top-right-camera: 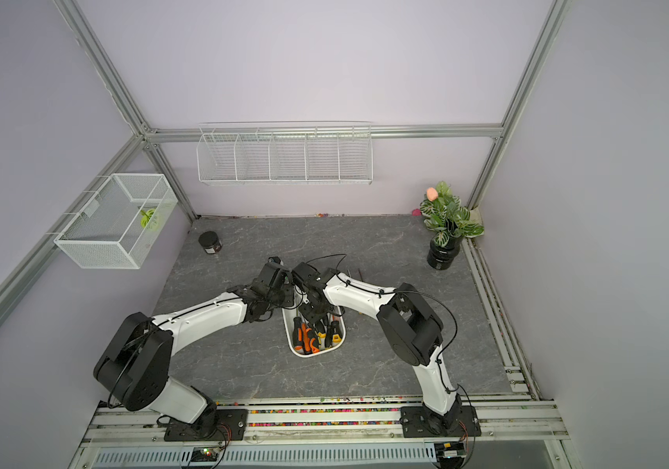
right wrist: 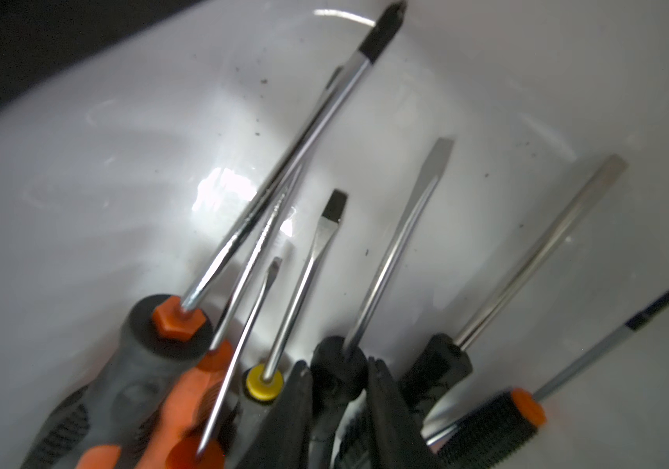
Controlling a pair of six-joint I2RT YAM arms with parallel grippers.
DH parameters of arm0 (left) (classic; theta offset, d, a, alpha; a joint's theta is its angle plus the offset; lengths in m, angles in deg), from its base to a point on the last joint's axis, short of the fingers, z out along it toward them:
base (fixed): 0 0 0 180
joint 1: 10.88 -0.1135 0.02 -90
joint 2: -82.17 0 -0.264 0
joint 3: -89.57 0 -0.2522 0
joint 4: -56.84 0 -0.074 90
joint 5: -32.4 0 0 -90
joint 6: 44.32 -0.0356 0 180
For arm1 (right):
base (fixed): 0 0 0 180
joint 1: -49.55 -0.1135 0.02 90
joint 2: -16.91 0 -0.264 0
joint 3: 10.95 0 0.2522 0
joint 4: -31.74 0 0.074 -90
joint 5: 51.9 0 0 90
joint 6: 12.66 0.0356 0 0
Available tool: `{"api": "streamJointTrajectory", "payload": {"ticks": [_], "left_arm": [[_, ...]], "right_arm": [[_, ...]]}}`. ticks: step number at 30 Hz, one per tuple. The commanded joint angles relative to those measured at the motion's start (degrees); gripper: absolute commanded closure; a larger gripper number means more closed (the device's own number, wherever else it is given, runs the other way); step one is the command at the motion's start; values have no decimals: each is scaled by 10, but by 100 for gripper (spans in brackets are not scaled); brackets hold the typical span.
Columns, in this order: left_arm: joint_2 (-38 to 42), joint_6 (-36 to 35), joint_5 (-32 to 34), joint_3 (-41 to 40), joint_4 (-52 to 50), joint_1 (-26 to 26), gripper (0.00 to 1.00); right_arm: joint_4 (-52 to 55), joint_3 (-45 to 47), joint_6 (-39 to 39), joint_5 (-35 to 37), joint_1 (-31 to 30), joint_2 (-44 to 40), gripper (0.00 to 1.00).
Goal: Take out the screwdriver from the storage box
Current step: Pick up the screwdriver from the storage box.
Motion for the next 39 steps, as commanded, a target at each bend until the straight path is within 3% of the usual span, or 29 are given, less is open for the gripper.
{"api": "streamJointTrajectory", "payload": {"ticks": [1,18,29,39], "left_arm": [[4,-5,3,3,46,2,100],[4,-4,4,3,46,2,100],[3,-3,4,2,47,3,100],[-3,-3,2,2,51,3,100]], "right_arm": [[58,30,-15,-21,1,21,74],[70,35,-18,6,14,32,66],[33,54,1,-46,31,-5,99],[-59,130,46,-146,88,-129,100]]}}
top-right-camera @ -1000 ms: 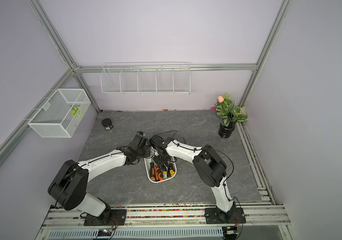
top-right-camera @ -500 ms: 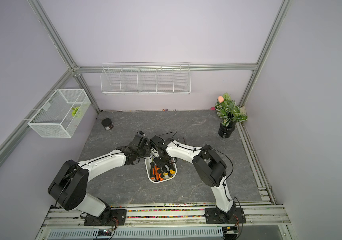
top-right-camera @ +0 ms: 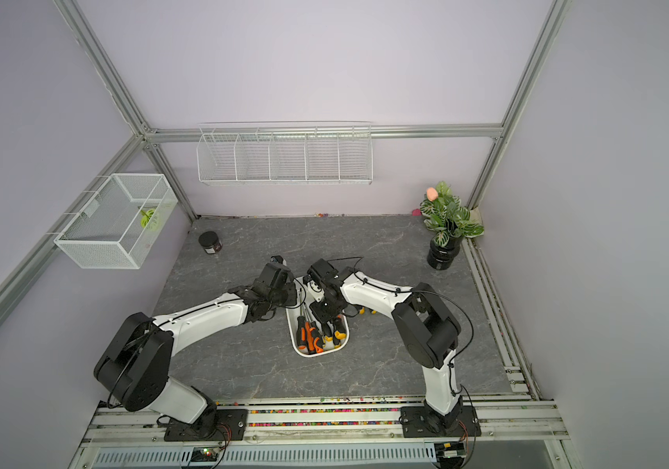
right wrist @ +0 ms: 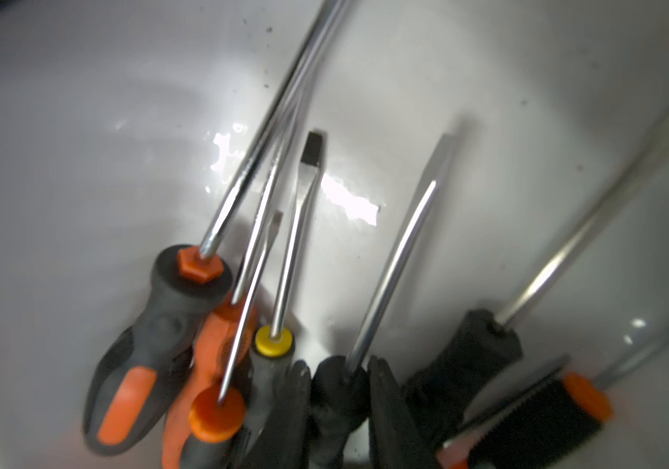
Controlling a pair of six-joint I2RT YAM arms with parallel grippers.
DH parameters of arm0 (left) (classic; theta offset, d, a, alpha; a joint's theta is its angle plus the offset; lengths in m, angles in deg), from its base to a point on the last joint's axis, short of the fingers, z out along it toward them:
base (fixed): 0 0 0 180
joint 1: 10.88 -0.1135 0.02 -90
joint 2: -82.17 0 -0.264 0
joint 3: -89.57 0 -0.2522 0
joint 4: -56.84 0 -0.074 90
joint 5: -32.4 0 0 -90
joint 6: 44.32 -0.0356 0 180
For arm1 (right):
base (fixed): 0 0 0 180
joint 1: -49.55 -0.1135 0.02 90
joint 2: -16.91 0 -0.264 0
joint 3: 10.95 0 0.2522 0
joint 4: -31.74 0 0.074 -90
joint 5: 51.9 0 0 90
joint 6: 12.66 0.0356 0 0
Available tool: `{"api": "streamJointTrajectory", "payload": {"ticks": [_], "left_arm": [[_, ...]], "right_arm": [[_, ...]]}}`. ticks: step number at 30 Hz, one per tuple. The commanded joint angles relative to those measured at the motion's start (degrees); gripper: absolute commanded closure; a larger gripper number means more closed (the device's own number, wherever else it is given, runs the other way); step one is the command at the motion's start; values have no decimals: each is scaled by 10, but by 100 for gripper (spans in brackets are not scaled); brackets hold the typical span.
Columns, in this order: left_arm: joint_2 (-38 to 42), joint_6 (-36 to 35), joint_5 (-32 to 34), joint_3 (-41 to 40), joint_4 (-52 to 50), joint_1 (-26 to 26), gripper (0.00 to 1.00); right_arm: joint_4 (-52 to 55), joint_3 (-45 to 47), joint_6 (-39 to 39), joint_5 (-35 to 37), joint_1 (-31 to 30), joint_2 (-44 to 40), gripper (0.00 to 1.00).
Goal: Take out the screwdriver from the storage box
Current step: Pick up the screwdriver from the storage box, then place the screwdriver at the center of the board.
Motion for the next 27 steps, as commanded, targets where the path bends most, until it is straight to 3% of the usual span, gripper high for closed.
{"api": "streamJointTrajectory", "payload": {"ticks": [1,8,17,27], "left_arm": [[-4,-7,14,3,22,-4,100],[-6,-7,13,3,23,-4,100],[-13,-10,14,5,21,-4,100],[-15,-14,13,8,20,-4,100]], "right_arm": [[-24,34,23,-38,30,-56,100],[-97,82,54,-108,61,-113,100],[-135,111,65,-141,91,-195,100],[16,81,-31,-43,196,-206,100]]}}
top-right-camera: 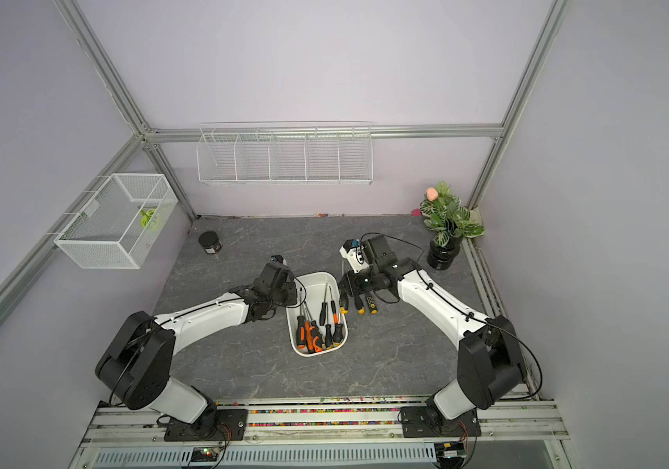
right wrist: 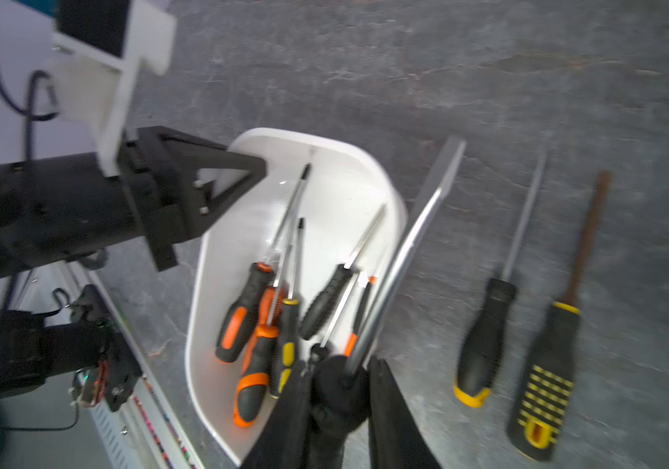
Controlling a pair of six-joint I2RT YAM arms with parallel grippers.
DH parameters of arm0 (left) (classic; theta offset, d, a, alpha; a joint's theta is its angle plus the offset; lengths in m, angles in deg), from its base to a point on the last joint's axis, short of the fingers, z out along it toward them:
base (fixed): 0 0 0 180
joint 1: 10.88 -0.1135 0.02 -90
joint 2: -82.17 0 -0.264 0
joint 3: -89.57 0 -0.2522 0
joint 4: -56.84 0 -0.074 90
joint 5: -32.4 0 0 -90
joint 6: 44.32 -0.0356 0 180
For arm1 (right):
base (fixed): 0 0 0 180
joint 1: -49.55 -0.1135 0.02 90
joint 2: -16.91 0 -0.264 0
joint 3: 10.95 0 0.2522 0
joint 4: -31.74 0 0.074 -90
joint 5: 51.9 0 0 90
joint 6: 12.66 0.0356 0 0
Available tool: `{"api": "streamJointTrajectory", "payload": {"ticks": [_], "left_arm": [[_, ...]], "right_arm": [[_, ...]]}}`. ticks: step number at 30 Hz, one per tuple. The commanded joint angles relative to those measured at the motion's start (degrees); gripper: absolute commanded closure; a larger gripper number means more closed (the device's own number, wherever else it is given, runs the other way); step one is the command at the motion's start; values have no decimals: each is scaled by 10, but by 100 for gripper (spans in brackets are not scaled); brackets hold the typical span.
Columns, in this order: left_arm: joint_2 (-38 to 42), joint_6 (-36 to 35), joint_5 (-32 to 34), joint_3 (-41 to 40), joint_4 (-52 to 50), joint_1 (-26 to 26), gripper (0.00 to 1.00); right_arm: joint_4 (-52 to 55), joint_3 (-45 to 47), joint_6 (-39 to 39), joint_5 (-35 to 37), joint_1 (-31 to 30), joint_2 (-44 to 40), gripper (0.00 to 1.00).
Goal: Take out the screwdriver from the storage box
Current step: Place the screwdriver at the center of the board.
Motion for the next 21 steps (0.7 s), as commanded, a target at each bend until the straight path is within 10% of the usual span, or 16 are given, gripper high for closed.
{"api": "streamJointTrajectory", "payload": {"ticks": [1,21], "left_arm": [[-10,-14,12,8,15,-4,100],[-13,-15,10,10,17,-3,100]], "right_arm": [[79,-11,-51,60,38,11,100],[67,-28,-79,235,86,147,100]]}}
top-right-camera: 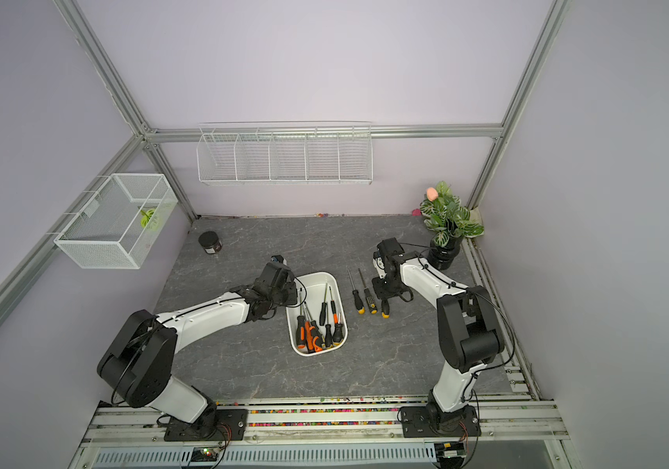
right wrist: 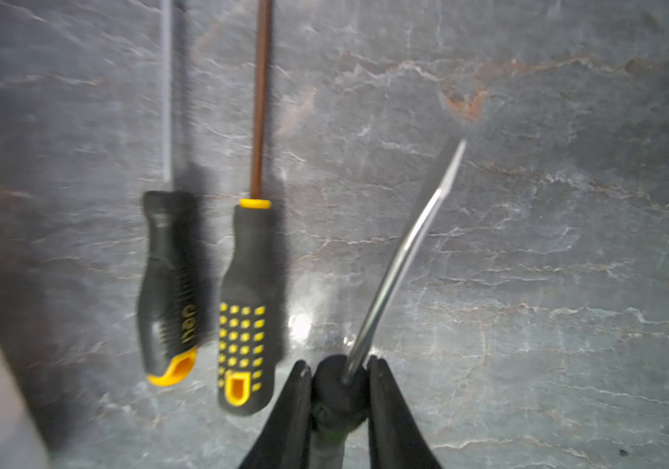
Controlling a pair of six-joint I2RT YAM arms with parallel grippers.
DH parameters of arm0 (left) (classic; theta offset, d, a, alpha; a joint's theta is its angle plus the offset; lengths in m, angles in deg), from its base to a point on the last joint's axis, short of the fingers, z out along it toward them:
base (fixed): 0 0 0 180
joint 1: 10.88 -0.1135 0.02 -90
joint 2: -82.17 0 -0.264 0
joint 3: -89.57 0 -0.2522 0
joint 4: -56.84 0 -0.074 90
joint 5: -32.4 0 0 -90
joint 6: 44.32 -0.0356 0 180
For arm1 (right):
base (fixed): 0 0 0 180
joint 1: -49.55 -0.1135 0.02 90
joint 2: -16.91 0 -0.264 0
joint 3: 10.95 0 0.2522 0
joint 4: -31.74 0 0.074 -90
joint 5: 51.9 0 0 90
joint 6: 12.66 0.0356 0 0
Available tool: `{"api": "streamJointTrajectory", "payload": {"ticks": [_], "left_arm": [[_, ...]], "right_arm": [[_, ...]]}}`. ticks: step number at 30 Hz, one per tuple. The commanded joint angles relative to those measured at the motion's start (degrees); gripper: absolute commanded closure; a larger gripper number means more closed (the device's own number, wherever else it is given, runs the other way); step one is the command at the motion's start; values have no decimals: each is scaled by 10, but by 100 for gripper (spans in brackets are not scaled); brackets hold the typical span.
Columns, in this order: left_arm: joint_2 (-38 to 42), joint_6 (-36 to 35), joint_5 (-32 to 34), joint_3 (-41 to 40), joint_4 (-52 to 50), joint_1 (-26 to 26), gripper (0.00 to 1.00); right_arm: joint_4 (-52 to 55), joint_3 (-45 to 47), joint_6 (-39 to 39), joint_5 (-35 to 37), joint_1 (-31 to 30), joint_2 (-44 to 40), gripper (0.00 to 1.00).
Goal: Take out the screwdriver from the storage box
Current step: Place the screwdriver at the center of the board.
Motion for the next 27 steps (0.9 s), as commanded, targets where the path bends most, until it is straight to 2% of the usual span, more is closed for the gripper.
{"api": "streamJointTrajectory", "payload": {"ticks": [1,25,27], "left_arm": [[-6,-15,11,9,15,-2,100],[-9,-13,7,7,18,-2,100],[-9,-13,7,6,18,-1,100]], "right_arm": [[-16,-15,-9,29,0,14,100],[-28,-53,-28,-27,0,87,100],[-27,-54,-29,-30,0,90,96]]}}
